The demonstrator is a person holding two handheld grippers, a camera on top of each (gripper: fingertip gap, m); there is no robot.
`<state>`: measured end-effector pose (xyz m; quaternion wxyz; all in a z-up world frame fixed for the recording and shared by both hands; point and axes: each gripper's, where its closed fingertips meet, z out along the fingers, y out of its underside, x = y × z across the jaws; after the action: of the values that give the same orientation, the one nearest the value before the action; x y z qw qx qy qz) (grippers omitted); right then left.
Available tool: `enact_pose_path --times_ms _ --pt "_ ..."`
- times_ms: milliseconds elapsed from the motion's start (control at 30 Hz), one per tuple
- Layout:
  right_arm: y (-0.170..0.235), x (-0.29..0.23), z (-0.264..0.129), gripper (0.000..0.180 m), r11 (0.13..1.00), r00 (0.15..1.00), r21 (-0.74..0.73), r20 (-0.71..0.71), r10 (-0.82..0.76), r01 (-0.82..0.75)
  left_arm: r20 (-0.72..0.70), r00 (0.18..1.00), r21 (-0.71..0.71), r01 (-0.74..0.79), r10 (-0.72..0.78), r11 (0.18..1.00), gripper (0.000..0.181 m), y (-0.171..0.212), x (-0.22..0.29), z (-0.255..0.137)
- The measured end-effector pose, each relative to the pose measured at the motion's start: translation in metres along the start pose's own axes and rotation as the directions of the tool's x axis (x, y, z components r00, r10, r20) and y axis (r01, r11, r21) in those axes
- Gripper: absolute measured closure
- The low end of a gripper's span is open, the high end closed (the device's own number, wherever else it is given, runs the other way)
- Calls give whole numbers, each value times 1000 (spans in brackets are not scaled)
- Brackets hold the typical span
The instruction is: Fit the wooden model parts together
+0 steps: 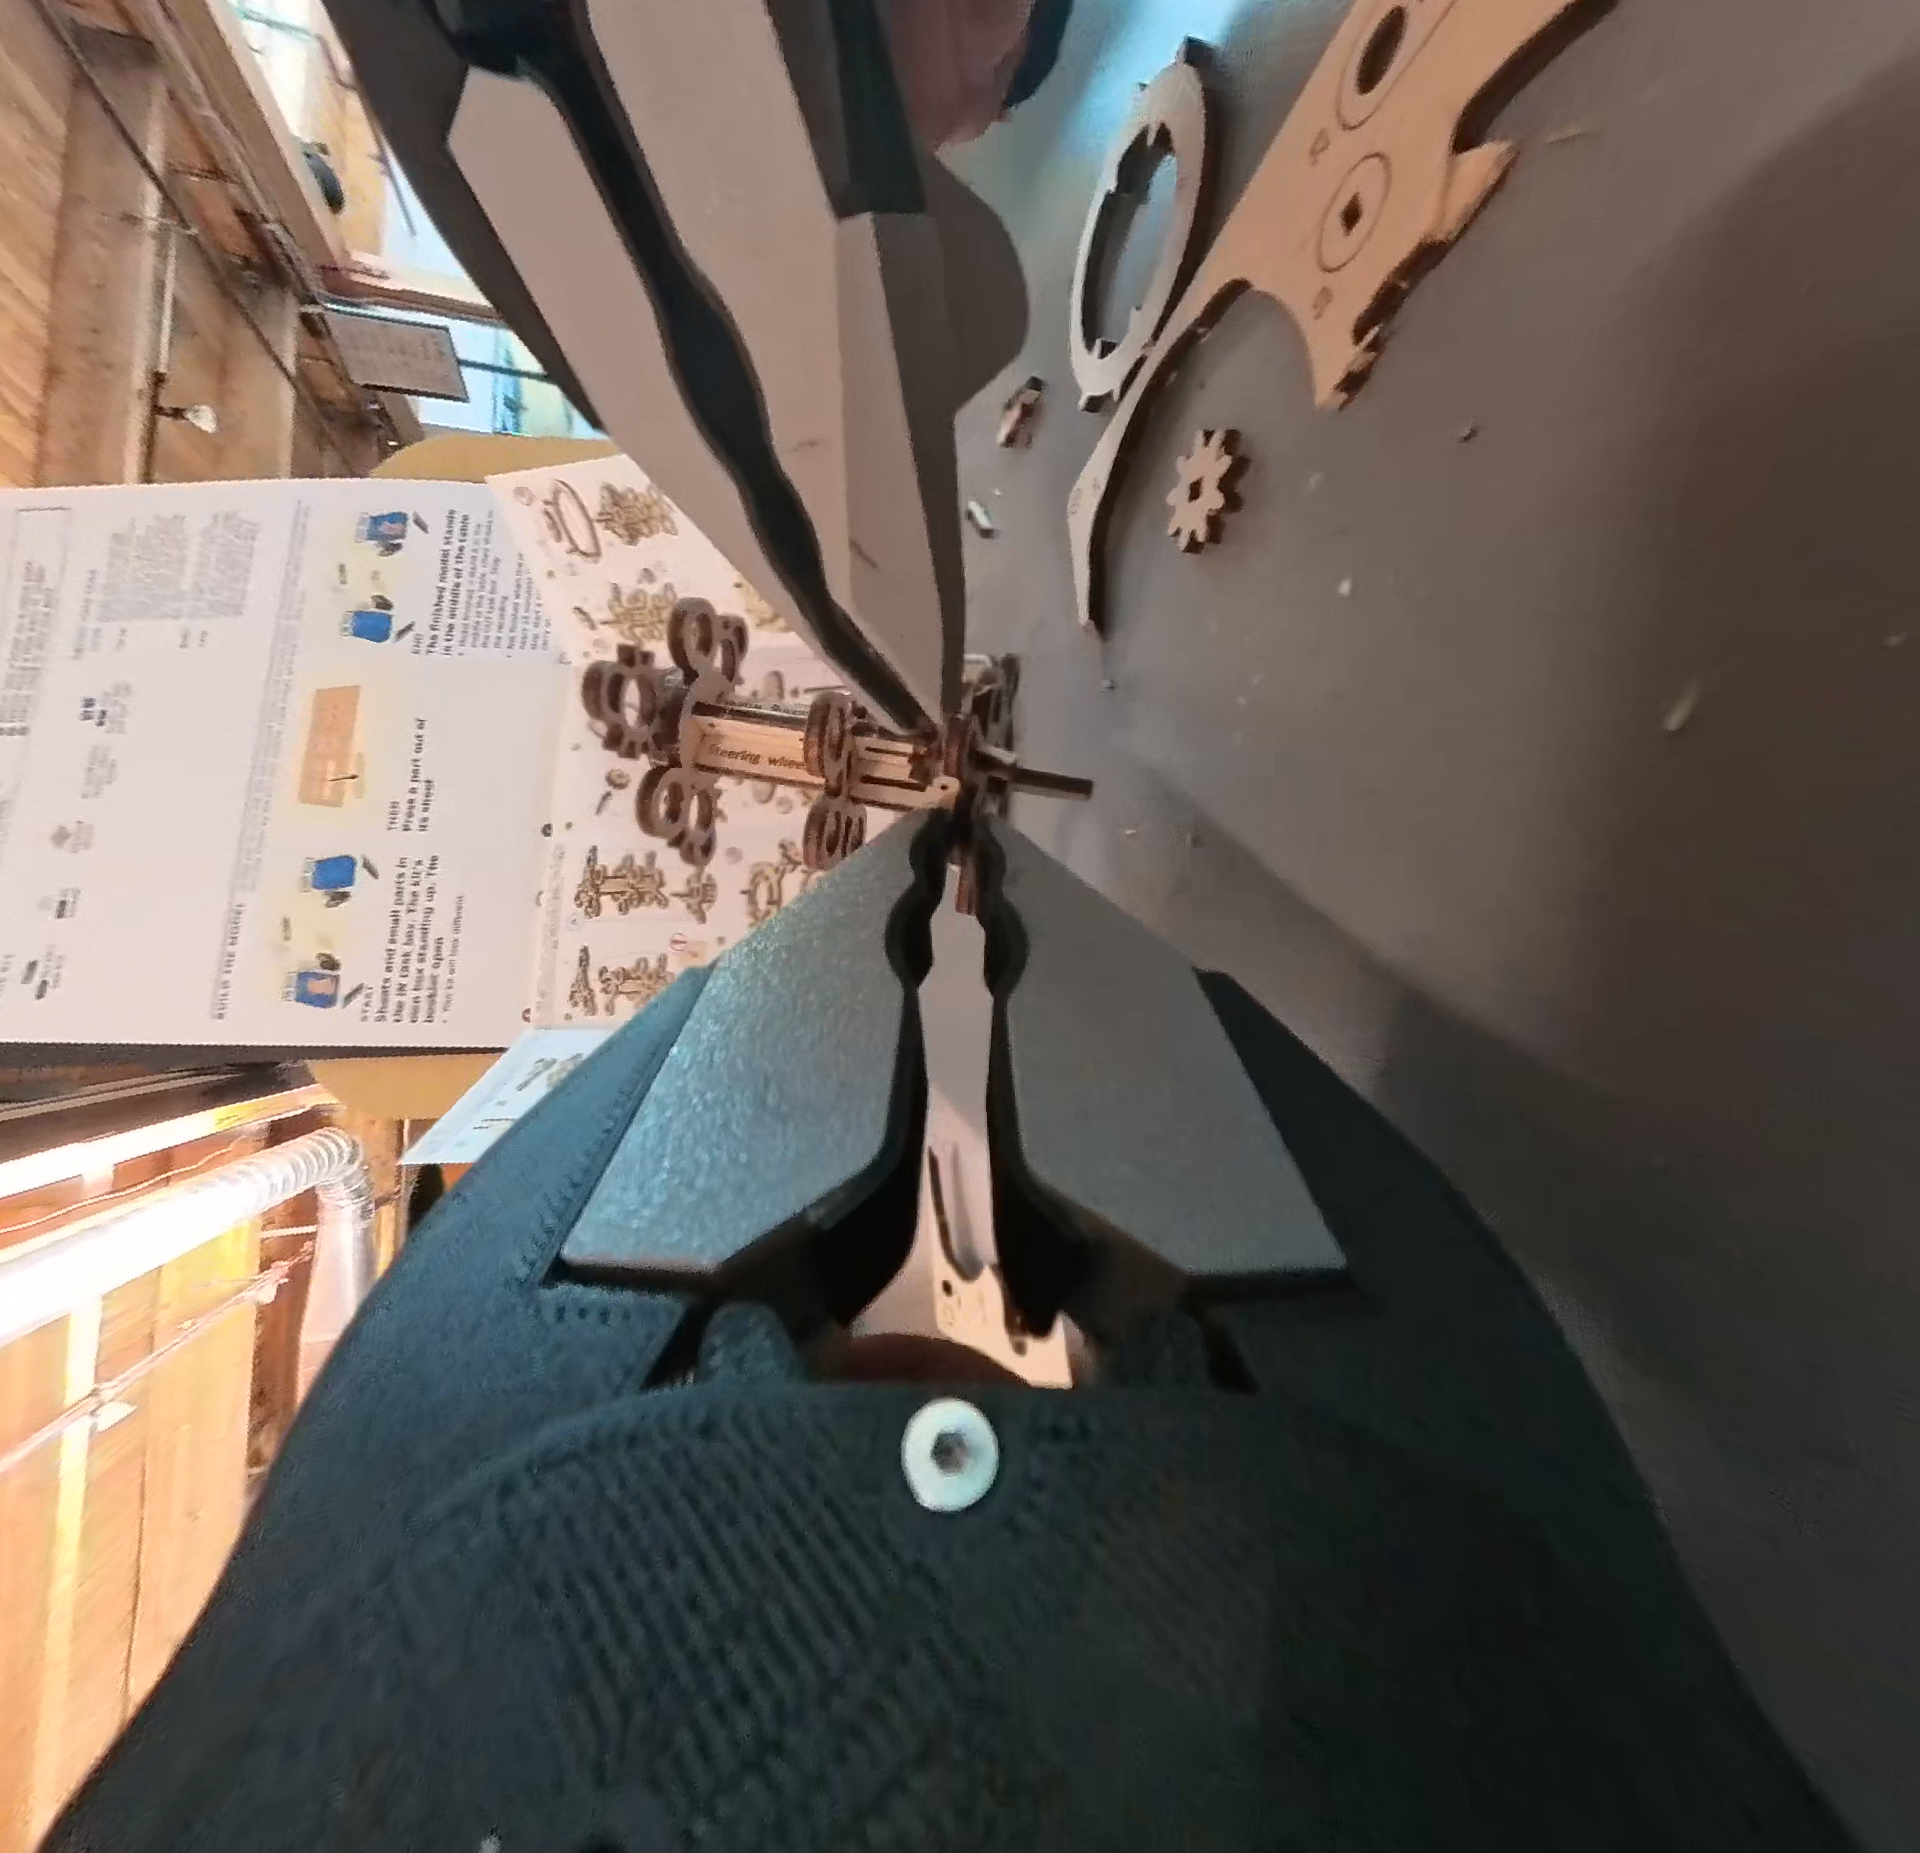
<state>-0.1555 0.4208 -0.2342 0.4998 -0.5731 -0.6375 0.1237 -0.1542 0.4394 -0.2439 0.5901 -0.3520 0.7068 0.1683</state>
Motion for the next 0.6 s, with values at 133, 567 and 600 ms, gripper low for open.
enact_pose_path --times_ms 133,567,600 --pt "0 -8 -2 166 999 999 -10 24 -37 37 24 999 -16 -23 24 1000 179 3 -3 0" --pt "-10 0 -5 162 990 984 -7 -104 -144 144 125 989 -32 -71 74 997 179 0 -16 -5" --pt "-10 0 -5 161 989 983 -10 -109 -148 148 126 989 -32 -80 83 996 179 -1 -15 -5"
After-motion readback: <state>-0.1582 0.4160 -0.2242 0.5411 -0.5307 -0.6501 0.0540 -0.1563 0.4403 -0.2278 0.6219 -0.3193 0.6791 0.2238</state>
